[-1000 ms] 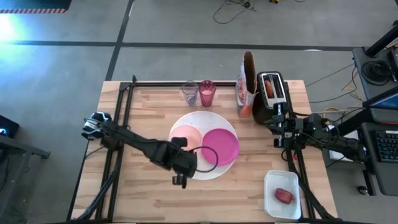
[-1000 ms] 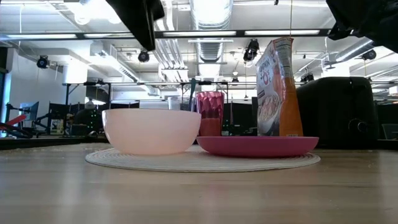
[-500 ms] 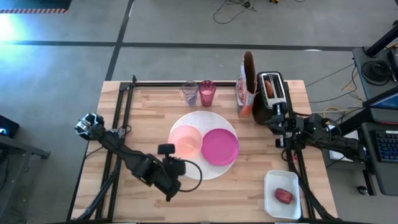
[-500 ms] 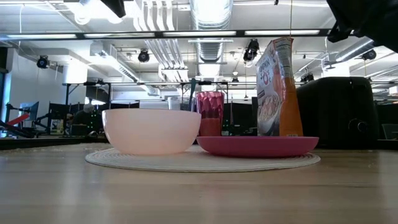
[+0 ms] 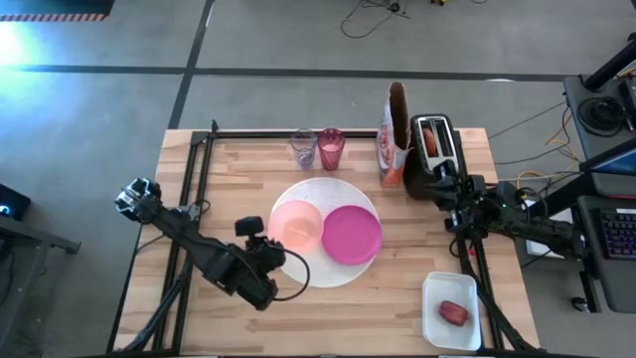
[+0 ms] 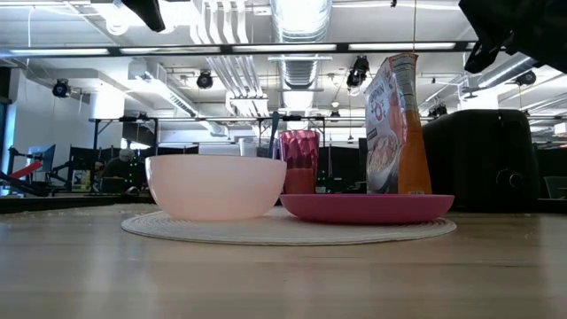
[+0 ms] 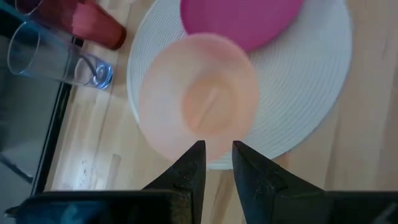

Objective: Arrange a breakfast setting
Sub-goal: Put the red cup on the white table mat to the top of the pink plate

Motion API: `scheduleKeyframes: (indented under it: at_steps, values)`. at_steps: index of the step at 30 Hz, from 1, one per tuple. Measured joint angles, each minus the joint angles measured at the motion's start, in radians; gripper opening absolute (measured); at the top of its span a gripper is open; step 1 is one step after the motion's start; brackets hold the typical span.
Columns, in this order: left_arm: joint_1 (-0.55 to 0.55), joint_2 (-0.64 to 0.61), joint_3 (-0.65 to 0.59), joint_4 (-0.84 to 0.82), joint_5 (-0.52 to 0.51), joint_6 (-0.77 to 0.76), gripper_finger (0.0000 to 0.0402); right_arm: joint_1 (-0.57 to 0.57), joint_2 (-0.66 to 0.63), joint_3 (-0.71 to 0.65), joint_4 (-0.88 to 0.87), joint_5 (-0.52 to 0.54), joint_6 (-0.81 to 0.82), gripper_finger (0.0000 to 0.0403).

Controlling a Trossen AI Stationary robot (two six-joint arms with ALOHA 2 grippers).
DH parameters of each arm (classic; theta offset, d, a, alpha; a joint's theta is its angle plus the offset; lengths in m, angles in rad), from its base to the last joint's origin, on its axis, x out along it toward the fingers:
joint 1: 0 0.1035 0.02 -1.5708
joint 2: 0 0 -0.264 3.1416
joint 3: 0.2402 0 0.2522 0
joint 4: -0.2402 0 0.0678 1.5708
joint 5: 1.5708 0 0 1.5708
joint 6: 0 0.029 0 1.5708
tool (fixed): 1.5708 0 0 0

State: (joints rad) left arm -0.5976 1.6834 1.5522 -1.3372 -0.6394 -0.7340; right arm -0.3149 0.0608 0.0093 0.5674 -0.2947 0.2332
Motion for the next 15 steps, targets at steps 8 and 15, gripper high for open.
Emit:
scheduleKeyframes:
  at_steps: [8, 15]
  values:
    - [0.003, -0.111, -0.185, 0.044, 0.001, -0.124, 0.0062, 0.0, 0.0, 0.004, 0.024, 0.094, 0.037, 0.0043]
    - [0.004, -0.266, -0.366, 0.266, -0.002, -0.078, 0.0062, 0.0, 0.079, 0.146, -0.182, 0.177, 0.013, 0.0073]
